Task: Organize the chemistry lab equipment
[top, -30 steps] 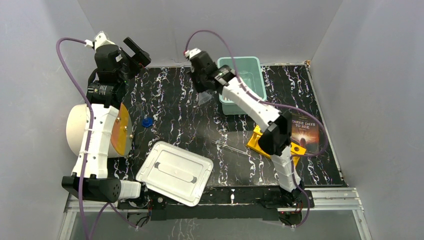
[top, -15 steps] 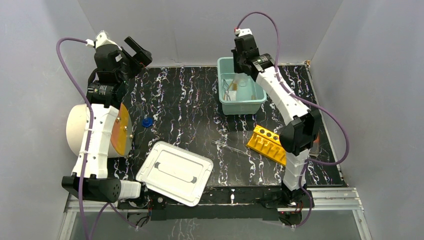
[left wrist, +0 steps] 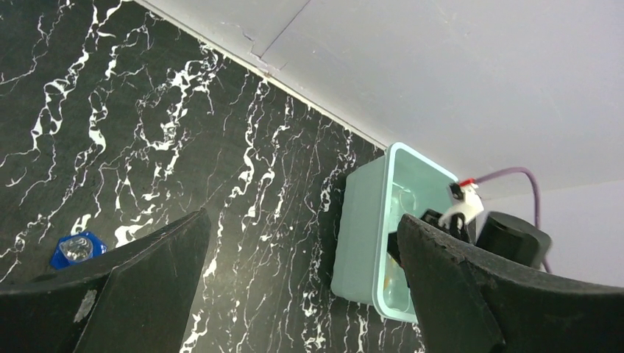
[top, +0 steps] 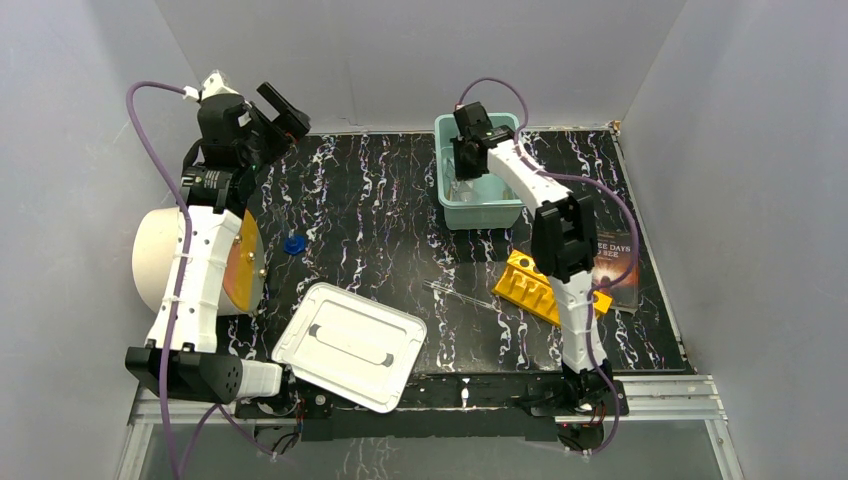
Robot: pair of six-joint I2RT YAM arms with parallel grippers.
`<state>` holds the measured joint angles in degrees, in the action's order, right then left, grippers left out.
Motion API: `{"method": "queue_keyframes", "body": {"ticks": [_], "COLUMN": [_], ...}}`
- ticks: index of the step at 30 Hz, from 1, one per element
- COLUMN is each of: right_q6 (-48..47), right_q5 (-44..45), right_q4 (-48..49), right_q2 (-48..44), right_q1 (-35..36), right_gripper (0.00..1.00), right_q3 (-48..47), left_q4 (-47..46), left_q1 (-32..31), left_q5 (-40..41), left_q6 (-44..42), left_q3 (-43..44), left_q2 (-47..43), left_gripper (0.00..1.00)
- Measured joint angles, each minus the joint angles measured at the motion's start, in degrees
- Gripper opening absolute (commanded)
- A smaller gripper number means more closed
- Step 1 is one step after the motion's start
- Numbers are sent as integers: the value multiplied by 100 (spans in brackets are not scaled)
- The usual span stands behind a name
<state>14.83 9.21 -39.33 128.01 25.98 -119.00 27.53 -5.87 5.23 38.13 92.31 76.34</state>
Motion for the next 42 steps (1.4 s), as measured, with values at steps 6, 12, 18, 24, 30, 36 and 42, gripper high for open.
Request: {"method": "queue_keyframes", "body": {"ticks": [6, 12, 18, 24, 30, 36, 42], "right_q6": [177, 334, 452, 509, 588, 605, 599], "right_q5": [-256, -404, -494, -601, -713, -745, -723], "right_q4": [-195, -575, -619, -616, -621, -634, -354], "right_q2": [1115, 1467, 1467, 1464, 1333, 708, -501], "right_q1": [-17, -48, -70, -85, -94, -131, -160], "right_gripper": [2, 21, 32, 37, 43, 51, 53], "right_q3": [-1115, -1749, -1784, -1784, -1784, -1665, -839], "left_q4": [160, 413, 876, 1510, 1974, 2184, 2046], "left_q1": [0, 0, 0, 0, 2, 98, 372], "left_q5": [-13, 9, 238, 741, 1276, 1364, 1257], "left_q6": [-20, -103, -177, -219, -216, -210, -256], "left_q3": [-4, 2, 66, 85, -7, -413, -1213], "left_q2": [15, 44, 155, 262, 409, 544, 468], "left_gripper": [98, 98, 98, 98, 98, 98, 95]}}
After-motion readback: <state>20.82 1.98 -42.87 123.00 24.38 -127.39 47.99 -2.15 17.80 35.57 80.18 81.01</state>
